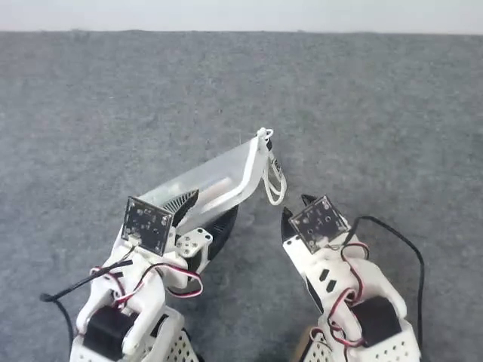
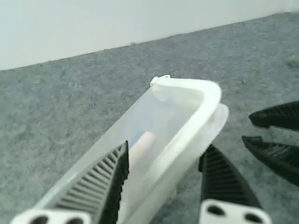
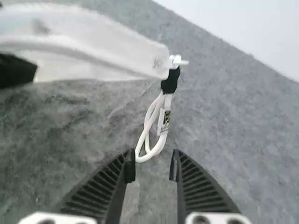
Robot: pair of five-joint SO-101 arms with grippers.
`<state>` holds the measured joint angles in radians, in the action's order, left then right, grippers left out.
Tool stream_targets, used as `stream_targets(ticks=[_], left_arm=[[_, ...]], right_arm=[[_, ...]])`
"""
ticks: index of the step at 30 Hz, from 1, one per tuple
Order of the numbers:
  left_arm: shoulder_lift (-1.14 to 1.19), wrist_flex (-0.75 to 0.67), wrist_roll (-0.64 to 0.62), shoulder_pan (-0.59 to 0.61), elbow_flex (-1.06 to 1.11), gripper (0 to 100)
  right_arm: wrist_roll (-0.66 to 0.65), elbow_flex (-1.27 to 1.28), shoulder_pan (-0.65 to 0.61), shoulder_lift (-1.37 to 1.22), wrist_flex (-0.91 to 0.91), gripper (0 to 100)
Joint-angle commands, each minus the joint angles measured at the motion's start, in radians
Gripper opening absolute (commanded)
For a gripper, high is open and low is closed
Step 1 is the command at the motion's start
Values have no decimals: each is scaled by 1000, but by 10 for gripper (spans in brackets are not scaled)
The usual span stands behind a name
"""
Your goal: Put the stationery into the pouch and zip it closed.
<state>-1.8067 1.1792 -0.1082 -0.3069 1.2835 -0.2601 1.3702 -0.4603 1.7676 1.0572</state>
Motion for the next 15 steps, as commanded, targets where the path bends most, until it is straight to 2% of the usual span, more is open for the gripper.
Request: stream_targets(ticks=[1, 8, 15], left_arm=[[-15, -8, -41, 0, 7, 235], [-15, -9, -43, -2, 84, 235], [-15, -84, -44, -3, 174, 235]], right_arm=[[-11, 26, -5, 54, -18, 112], [-11, 104, -4, 47, -27, 116], [-11, 189, -4, 47, -27, 117]])
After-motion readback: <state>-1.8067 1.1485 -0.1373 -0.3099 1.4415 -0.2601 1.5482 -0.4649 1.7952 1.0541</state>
